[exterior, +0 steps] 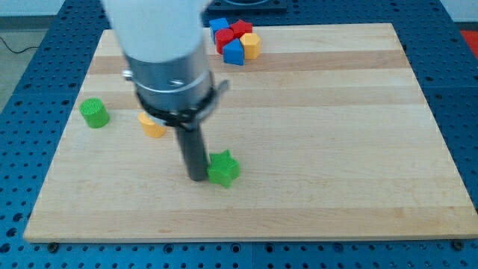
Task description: Push the green star to the bottom right
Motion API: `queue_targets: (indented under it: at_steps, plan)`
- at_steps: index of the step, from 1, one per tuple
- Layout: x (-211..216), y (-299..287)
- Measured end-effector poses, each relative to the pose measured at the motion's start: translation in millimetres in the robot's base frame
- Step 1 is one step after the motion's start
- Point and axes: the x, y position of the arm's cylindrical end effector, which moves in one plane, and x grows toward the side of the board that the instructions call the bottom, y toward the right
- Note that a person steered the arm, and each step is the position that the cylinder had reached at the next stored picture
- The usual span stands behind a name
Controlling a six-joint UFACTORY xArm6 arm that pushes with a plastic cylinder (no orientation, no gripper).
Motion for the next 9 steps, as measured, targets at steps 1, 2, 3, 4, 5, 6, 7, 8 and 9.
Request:
queue_targets:
  at_steps: [1, 2, 3, 4, 5, 6, 7, 8, 9]
  plan:
    - [2, 87]
    - [2, 145]
    - [-6, 113]
    - [-38, 101]
    - [-44, 143]
    - [-33, 197]
    - [-18, 242]
    - [-8, 267]
    - [-17, 267]
